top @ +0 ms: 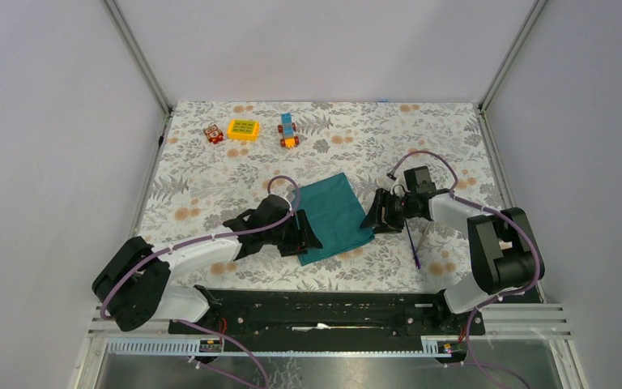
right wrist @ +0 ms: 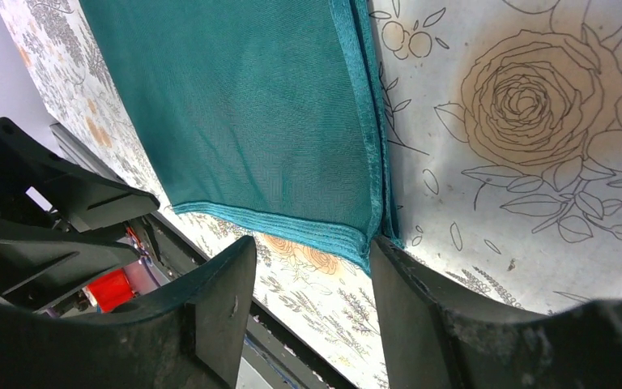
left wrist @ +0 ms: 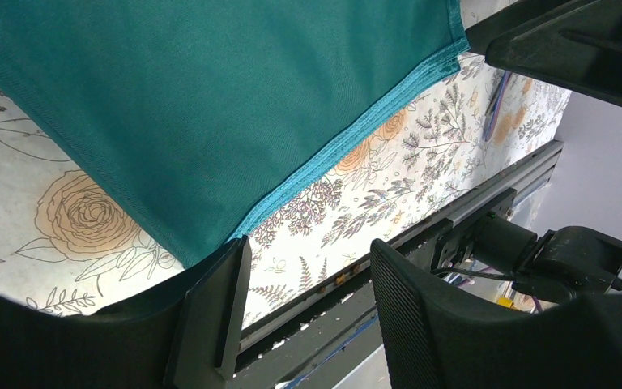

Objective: Fold the napkin into a case and place the utensils inside
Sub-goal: Pick up the top corner of the square-folded napkin from the center of the board, then fold the top corner of the square-folded napkin at the center of the board.

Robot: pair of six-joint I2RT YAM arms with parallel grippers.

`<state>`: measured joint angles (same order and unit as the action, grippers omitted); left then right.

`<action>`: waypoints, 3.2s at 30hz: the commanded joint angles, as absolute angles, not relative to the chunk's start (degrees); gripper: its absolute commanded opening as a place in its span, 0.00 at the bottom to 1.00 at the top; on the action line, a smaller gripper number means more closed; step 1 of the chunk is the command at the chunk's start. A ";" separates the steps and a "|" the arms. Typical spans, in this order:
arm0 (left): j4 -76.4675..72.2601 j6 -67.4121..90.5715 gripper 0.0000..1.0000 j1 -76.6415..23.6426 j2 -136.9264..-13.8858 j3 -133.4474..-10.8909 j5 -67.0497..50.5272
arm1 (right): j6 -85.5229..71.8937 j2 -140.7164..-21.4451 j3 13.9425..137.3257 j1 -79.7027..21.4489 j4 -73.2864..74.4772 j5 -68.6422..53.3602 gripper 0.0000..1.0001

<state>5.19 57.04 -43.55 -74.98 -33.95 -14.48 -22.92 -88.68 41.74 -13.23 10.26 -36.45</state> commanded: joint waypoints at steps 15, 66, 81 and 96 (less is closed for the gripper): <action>3.93 58.34 0.62 -43.45 -72.30 -30.94 -14.05 | -23.17 -91.09 41.28 -13.36 7.40 -39.48 0.40; 32.40 54.79 0.99 -32.19 -44.86 -34.17 5.03 | -38.83 -128.02 86.68 -35.41 0.81 -38.77 0.00; 33.46 54.27 0.99 -31.38 -43.18 -33.62 4.74 | -41.64 -133.27 93.97 -36.68 0.54 -39.38 0.01; 32.83 54.30 0.99 -31.02 -43.25 -32.81 4.02 | -42.75 -136.39 98.19 -37.34 0.79 -40.25 0.08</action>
<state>34.17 55.22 -31.40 -43.94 -31.92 3.66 -42.11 -135.28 95.44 -36.38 1.80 -38.72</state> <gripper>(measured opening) 0.986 0.076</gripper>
